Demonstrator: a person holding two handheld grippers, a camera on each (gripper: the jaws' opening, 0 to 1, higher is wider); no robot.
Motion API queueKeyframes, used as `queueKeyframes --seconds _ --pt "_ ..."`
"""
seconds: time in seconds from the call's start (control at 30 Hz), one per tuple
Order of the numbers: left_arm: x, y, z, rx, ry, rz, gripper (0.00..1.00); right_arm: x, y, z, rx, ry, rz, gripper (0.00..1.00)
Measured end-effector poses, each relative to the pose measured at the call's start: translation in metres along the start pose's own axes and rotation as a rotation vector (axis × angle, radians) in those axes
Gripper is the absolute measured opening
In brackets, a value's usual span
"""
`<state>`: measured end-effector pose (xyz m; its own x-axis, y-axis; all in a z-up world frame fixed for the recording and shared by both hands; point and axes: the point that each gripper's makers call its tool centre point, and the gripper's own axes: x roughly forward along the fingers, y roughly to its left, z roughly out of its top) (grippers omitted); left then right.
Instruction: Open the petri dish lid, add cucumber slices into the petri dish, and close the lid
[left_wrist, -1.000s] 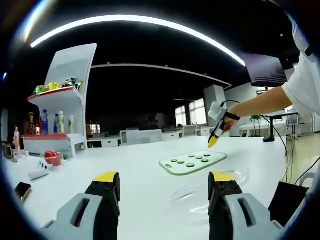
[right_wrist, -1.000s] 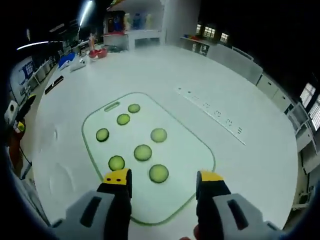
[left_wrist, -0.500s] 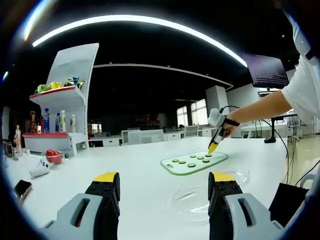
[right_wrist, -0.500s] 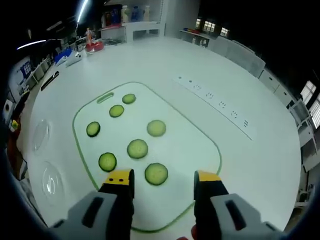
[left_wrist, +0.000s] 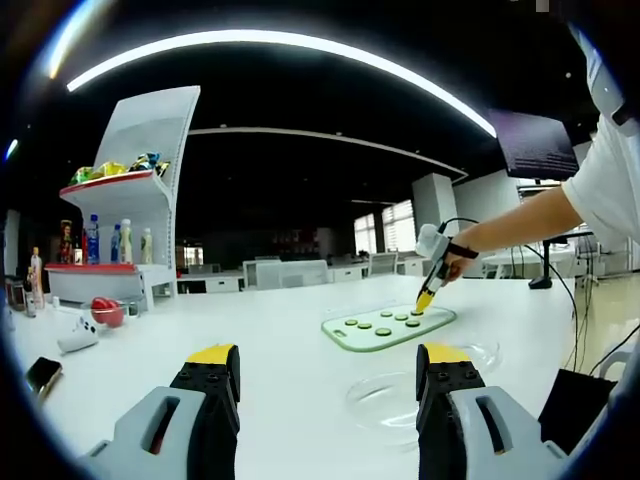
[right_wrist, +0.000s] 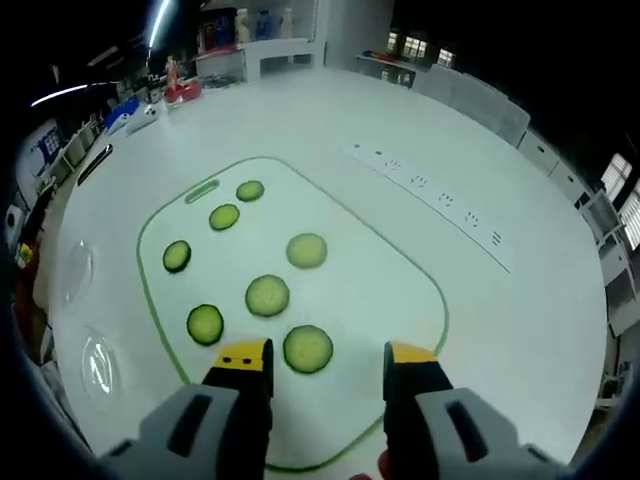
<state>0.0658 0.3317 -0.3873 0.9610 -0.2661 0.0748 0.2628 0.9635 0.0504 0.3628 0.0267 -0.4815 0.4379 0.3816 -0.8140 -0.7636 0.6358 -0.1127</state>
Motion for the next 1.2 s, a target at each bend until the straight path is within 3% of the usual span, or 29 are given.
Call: queueKeyframes --seconds 0.83,1.07,1.2 --pt "-0.0031 0.0012 0.0065 -0.015 -0.026 0.01 0.71 0.0074 0.0009 -0.0046 0.056 0.007 0.033 0.32" --pt "-0.0046 0.0021 0.0044 -0.023 -0.021 0.009 0.71 0.0081 0.0034 -0.0028 0.044 0.006 0.034 0.21" --pt "-0.0042 0.0014 0.0046 -0.024 -0.022 0.006 0.71 0.0103 -0.0006 -0.0013 0.041 0.009 0.032 0.2"
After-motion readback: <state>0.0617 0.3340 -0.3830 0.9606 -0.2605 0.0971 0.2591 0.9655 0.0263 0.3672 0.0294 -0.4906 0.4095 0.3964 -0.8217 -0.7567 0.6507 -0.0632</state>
